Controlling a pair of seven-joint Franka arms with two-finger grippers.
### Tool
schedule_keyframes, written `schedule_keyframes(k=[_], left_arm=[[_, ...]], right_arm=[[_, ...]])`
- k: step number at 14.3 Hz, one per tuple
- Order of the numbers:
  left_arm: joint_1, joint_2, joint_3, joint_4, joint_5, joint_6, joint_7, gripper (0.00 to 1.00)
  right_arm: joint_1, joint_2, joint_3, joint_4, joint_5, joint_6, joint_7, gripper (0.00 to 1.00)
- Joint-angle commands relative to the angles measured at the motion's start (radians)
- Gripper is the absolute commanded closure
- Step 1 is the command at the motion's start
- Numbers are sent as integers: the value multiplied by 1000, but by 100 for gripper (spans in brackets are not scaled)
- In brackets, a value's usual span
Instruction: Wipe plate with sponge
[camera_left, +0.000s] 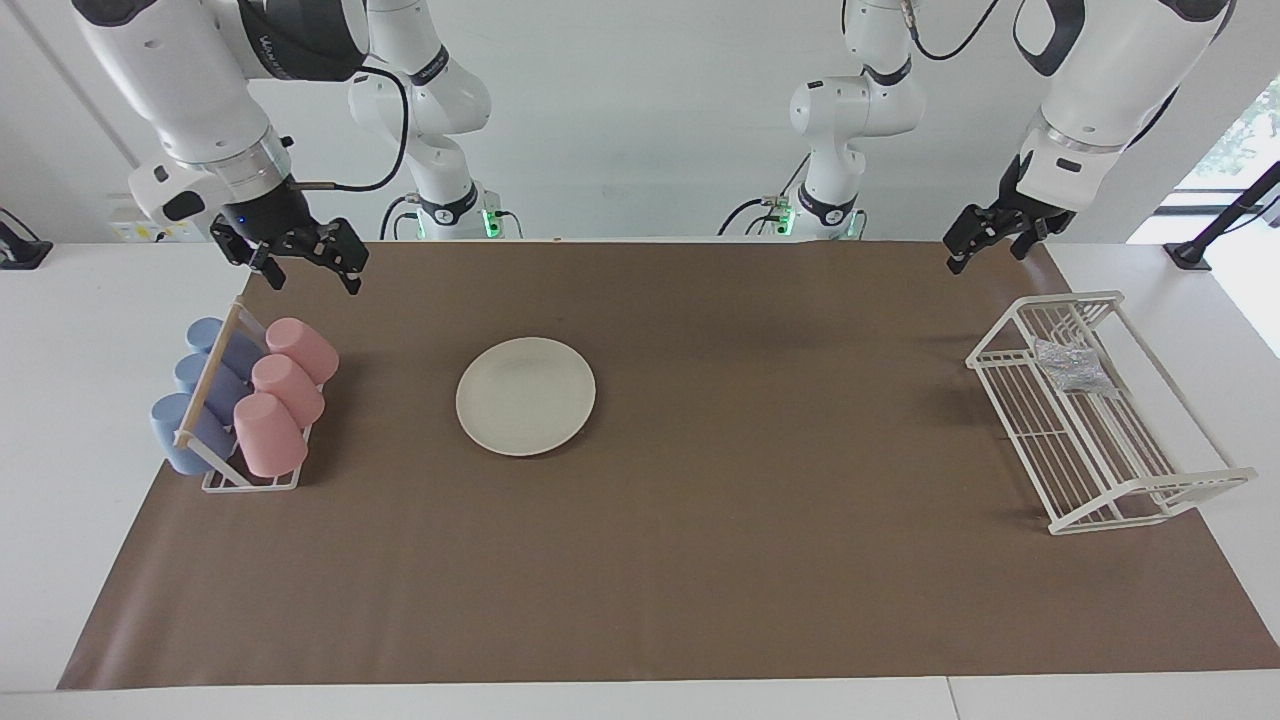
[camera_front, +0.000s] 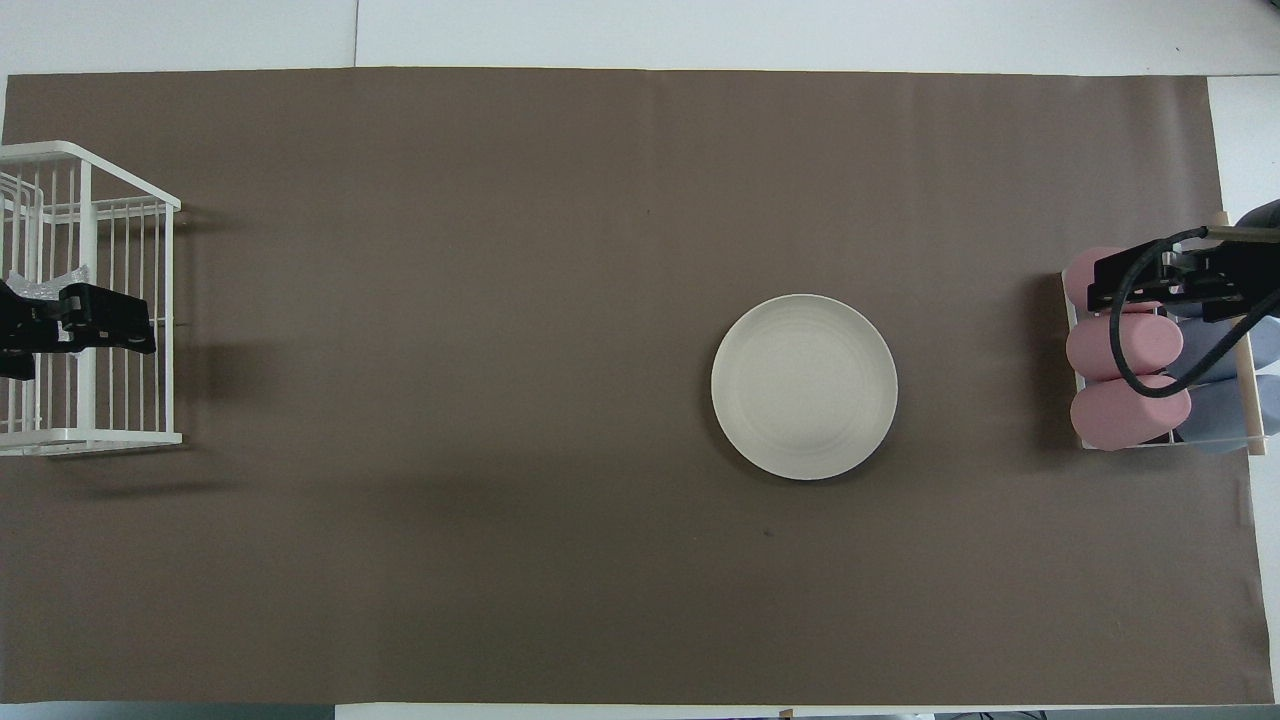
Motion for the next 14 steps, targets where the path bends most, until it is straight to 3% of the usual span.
schedule_keyframes(k=[1,5,10,14], left_arm=[[-3,-5,-3,-54,109,81,1,0],[-40,71,-5,-94,391,175,1,0],[-88,232,-5,-96,730,210,-29,0],[-69,275,-2,-116,773,274,-53,0]], right_arm=[[-8,-23,5,-29,-14,15,38,0],[-6,-23,5,-29,-13,16,190,0],[1,-40,7,-62,-14,15,303,0],[3,-42,7,-65,-1,18,538,0]])
